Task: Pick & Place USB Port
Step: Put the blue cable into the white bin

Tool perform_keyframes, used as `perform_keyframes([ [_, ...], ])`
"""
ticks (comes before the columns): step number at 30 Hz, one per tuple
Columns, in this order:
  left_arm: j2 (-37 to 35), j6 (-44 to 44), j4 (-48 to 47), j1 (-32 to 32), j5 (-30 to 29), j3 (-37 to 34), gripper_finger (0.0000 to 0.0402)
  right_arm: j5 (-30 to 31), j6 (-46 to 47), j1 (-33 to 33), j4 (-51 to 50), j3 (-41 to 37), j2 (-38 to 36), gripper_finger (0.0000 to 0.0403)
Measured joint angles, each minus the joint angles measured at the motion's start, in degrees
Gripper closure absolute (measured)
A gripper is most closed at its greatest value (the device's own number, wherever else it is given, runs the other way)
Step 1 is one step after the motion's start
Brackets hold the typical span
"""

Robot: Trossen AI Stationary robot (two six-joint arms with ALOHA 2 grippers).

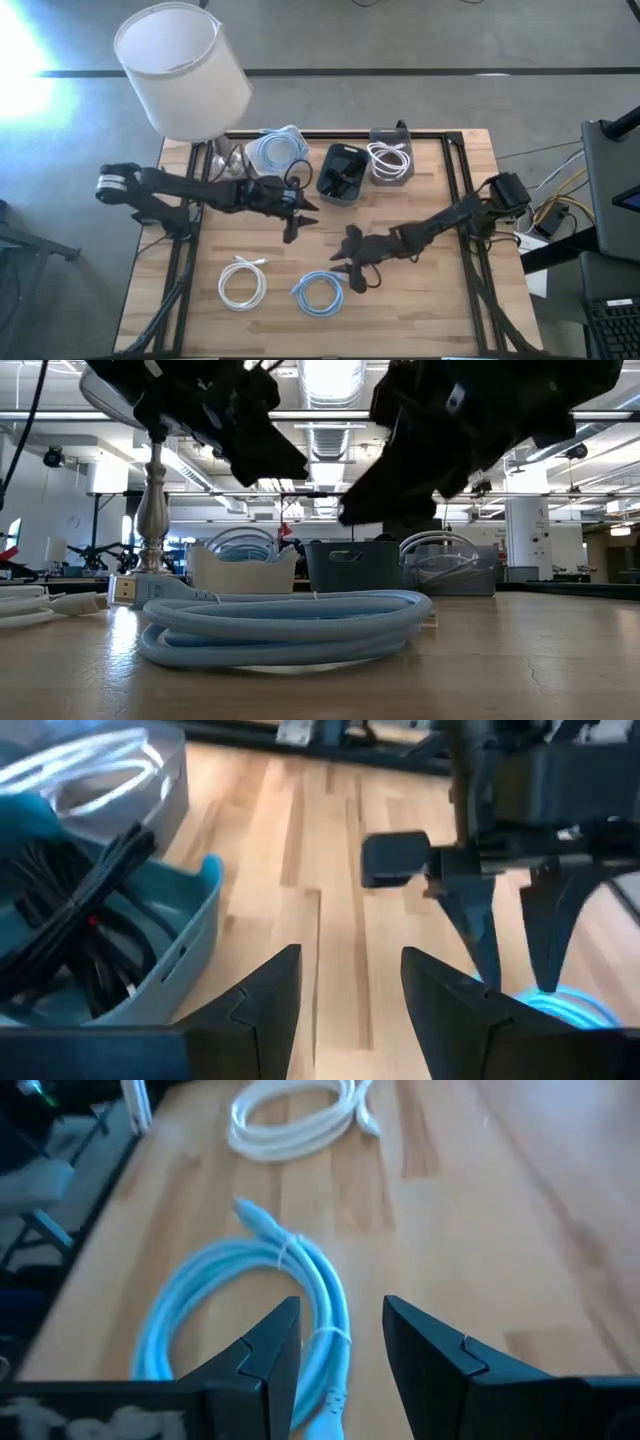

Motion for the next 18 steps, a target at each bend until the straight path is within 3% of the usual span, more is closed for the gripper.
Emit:
perform_keyframes([
  [6, 2.2, -0.9, -0.1, -0.9, 0.8, -0.1, 0.0225, 0.0, 0.4, 0.2, -2.9, 4.9, 6.8, 0.0266],
  [13, 3.2, -1.0, -0.5, -3.5, 0.7, -0.9, 0.0225, 0.0, 5.9, -0.1, -21.1, 13.6, 11.8, 0.0266],
  [18, 3.2, -1.0, -0.2, -4.1, 0.6, -1.0, 0.0225, -1.3, 3.7, 0.3, -28.7, 20.1, 15.0, 0.0266],
])
